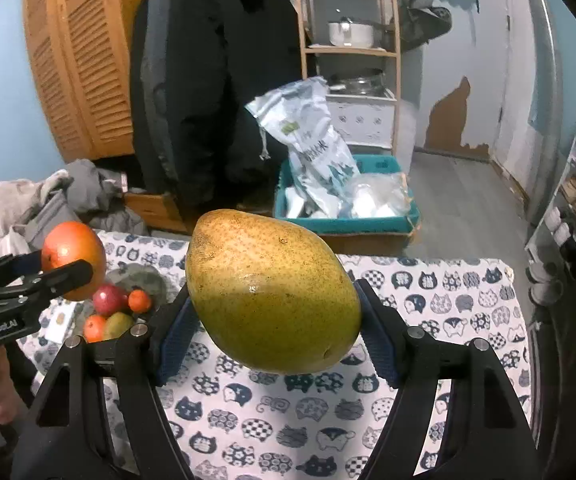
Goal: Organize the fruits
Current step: 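Carry the orange in left tool over the glass bowl while right tool carries the pear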
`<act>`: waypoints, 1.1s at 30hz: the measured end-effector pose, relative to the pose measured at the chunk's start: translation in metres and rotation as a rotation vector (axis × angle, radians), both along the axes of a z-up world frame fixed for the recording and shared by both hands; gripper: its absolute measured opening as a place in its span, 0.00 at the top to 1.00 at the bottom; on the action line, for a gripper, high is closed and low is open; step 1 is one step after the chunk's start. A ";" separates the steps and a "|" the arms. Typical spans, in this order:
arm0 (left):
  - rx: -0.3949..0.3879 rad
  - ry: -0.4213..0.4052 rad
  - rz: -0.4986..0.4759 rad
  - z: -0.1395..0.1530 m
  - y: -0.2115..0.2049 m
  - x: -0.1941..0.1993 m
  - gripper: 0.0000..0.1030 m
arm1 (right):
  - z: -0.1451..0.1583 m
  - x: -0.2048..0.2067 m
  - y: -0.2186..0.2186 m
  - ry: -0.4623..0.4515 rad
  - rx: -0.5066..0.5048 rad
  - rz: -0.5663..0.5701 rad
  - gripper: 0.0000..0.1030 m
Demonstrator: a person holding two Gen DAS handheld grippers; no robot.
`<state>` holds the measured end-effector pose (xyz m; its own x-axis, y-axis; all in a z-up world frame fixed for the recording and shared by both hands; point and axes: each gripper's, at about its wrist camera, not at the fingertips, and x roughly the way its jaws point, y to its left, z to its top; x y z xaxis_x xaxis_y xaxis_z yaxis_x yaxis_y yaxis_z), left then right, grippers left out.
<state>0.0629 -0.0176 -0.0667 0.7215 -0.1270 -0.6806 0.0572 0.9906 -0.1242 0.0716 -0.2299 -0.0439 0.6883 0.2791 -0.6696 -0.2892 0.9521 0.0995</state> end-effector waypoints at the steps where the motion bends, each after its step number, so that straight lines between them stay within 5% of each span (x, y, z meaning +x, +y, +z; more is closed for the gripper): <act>1: -0.001 -0.003 0.004 0.001 0.002 -0.001 0.35 | 0.001 -0.001 0.002 -0.003 0.001 0.005 0.28; 22: -0.021 0.012 0.155 -0.011 0.076 -0.015 0.35 | -0.016 0.016 0.078 0.054 0.042 0.134 0.28; 33: -0.051 0.091 0.238 -0.043 0.125 -0.019 0.35 | -0.031 0.026 0.127 0.105 0.057 0.201 0.28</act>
<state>0.0437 0.1079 -0.1095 0.6712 0.0031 -0.7413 -0.1905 0.9671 -0.1684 0.0972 -0.1031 -0.0747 0.5424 0.4433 -0.7137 -0.4577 0.8682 0.1915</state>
